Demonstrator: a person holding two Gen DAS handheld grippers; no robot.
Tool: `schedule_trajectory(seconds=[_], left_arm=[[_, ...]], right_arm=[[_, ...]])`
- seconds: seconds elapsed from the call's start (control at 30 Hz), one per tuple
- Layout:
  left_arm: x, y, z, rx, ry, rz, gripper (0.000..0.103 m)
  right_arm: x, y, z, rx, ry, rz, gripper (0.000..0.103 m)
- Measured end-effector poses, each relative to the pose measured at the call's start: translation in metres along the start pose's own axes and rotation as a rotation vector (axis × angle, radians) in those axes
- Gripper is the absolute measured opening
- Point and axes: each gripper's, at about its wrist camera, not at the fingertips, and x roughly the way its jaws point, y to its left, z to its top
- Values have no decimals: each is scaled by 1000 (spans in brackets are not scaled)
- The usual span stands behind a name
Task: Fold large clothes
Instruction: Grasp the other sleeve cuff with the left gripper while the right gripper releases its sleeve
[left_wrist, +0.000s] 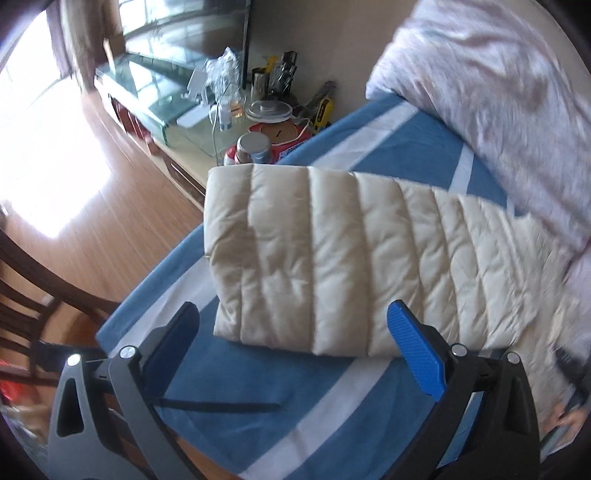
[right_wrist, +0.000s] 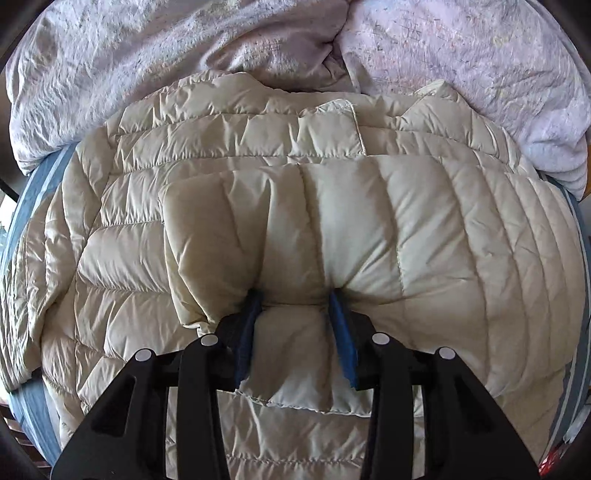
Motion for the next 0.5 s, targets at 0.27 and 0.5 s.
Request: schedule_trajectory(seconds=[0.27,0.5], left_arm=[[15,35,10,-165,42,-101,100],[22,44,13,-214,45,-116,87]], right_arm=[[0,0,0,-4,2,6,42],[-1,-2,1,-6,4,14,42]])
